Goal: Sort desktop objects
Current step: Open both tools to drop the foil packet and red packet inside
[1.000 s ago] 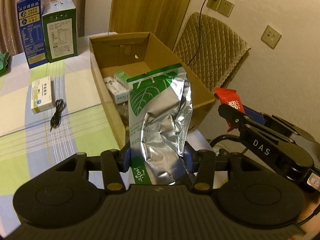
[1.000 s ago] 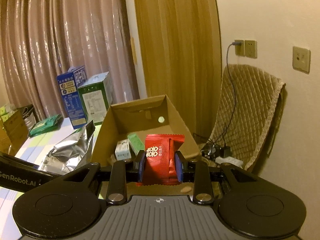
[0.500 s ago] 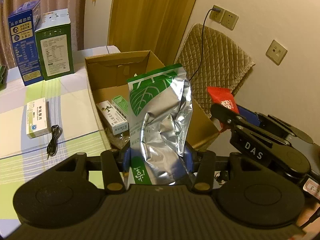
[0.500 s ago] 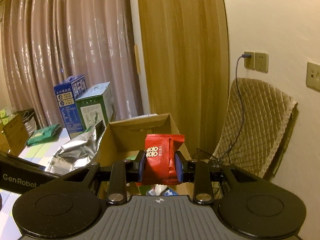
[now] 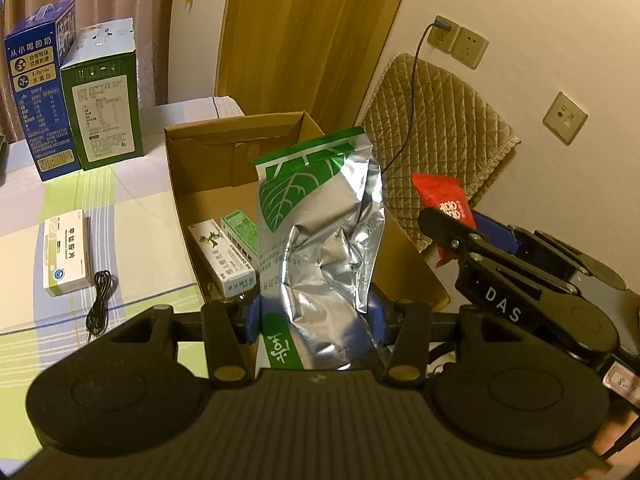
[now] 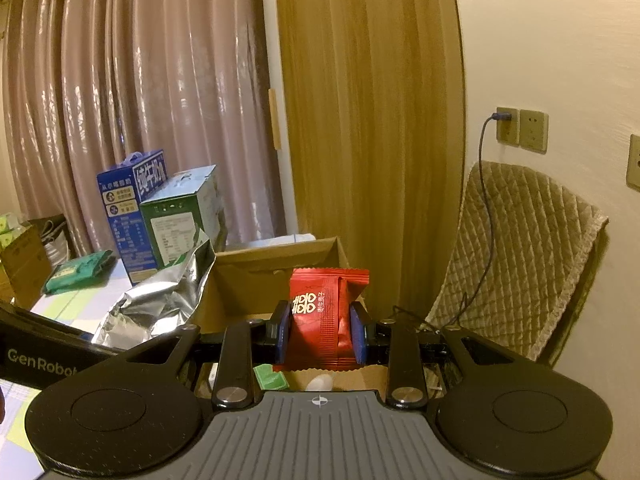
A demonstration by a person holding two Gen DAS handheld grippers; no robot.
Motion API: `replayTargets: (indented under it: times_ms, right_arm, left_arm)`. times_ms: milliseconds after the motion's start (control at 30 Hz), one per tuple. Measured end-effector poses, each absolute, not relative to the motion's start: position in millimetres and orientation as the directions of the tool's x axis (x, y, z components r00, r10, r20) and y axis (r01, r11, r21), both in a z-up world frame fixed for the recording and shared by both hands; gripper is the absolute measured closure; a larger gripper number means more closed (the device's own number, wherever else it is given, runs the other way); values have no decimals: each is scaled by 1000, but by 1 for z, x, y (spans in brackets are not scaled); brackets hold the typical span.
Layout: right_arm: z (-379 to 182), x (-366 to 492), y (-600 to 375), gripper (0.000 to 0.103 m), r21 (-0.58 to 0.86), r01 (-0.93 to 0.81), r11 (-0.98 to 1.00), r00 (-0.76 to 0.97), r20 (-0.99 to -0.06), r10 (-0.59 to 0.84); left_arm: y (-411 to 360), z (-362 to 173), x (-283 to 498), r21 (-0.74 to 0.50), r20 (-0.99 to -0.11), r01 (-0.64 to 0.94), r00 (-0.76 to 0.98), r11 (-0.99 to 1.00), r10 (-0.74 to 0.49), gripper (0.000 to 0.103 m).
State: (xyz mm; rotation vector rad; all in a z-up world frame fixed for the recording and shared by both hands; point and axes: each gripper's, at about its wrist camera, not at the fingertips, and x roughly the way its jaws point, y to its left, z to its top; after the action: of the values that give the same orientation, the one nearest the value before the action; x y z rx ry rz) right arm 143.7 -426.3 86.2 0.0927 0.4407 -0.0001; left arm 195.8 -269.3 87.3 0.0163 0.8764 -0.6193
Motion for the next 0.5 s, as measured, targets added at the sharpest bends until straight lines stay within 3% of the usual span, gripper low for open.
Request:
replayTargets:
  times_ms: [500]
  right_arm:
    - [83,171,-433,75,90,13,996,900,-436,27]
  left_arm:
    - [-275,78,229,-262,-711,479,491,838,-503,57]
